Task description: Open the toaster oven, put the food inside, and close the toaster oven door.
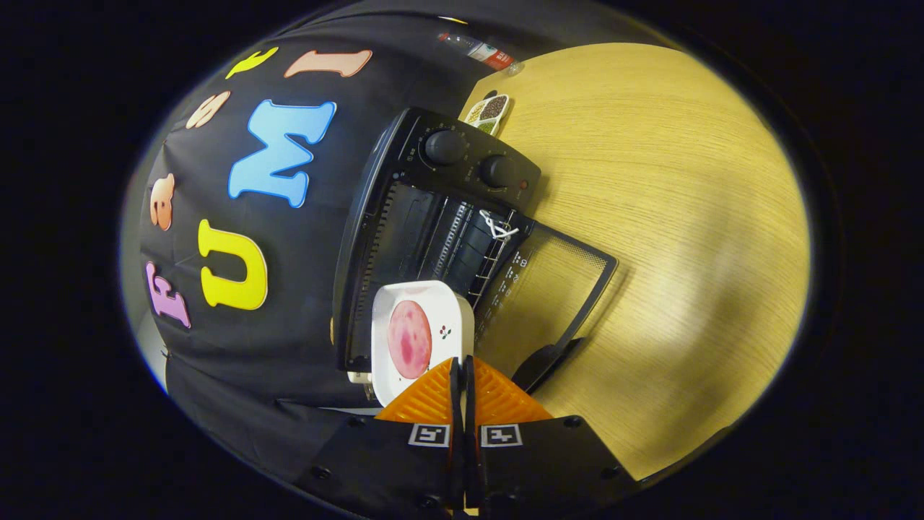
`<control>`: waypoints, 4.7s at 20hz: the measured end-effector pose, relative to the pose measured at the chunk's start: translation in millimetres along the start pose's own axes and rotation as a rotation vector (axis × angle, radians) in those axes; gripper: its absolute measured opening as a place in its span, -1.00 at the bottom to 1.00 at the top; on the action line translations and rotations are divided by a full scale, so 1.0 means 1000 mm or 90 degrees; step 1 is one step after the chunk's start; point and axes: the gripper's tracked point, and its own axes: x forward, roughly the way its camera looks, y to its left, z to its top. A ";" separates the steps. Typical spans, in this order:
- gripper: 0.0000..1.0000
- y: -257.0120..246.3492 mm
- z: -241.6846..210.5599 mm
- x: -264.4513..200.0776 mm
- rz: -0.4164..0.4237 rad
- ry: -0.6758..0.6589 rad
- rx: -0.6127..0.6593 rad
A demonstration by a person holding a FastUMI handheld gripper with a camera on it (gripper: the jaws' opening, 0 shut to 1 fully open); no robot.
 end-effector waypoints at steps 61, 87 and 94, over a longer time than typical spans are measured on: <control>0.95 -0.049 -0.033 0.002 -0.066 0.002 -0.579; 0.97 -0.098 -0.033 0.034 -0.237 0.022 -0.729; 0.98 -0.071 -0.031 0.012 -0.213 -0.024 -0.739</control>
